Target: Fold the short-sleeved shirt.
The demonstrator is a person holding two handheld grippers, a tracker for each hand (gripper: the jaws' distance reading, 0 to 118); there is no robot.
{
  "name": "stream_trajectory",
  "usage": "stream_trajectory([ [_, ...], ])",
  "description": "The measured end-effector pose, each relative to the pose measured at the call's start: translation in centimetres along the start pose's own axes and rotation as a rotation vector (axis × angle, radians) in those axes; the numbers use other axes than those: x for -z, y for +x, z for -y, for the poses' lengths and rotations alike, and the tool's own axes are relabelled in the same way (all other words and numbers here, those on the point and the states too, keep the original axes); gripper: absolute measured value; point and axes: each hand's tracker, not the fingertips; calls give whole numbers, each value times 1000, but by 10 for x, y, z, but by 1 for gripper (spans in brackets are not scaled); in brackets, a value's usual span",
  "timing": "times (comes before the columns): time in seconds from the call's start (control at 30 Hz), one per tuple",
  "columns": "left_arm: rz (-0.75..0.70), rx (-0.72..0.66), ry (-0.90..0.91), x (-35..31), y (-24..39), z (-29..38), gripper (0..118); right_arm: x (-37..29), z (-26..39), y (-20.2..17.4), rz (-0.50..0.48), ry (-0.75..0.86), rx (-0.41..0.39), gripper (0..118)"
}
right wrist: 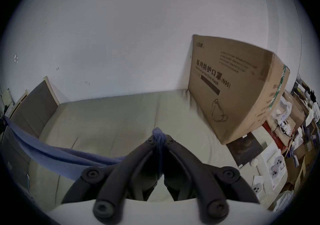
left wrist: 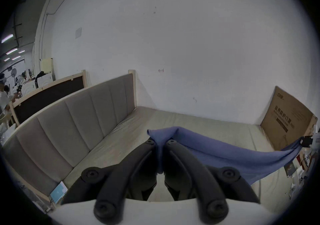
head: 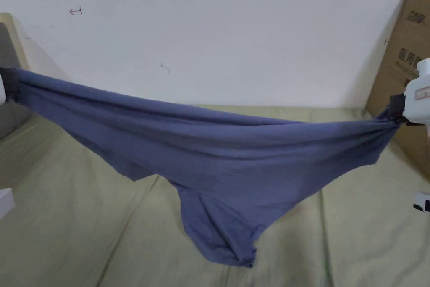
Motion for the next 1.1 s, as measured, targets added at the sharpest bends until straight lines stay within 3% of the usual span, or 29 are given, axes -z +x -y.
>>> stream_trajectory([
  [0.2,-40,-5,-208,14,-16,87,5,30,92,-2,-36,-194,33,4],
  [0.33,-61,9,-313,0,-33,150,5,42,167,0,-29,-325,-22,4],
  [0.53,-60,-11,-426,-40,-74,228,5,30,258,25,-35,-462,113,4],
  [0.87,-61,35,-548,-139,-112,310,5,-49,329,53,-53,-429,199,4],
  [1.1,-68,58,-563,-190,-133,346,5,-95,366,68,-50,-411,168,4],
])
